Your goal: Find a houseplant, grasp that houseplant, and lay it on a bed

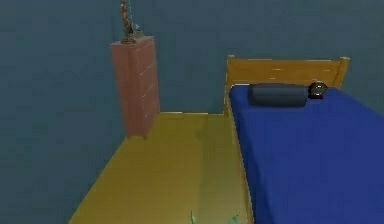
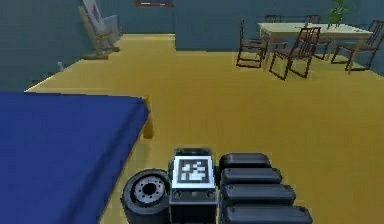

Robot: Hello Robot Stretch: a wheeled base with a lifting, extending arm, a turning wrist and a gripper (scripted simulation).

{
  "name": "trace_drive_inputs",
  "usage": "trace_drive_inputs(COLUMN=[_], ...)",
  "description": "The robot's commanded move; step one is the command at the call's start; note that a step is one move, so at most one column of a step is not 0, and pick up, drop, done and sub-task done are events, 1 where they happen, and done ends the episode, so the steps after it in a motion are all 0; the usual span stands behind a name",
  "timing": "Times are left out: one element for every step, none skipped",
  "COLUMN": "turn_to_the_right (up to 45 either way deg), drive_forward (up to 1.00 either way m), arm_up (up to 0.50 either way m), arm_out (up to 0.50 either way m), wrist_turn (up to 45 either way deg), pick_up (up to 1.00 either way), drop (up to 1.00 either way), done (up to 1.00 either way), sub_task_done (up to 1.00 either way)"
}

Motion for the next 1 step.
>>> trace_drive_inputs(turn_to_the_right=[-39.0], drive_forward=[0.00], arm_up=[0.00], arm_out=[0.00], wrist_turn=[0.0], pick_up=[0.00], drop=[0.00], done=[0.00], sub_task_done=[0.00])
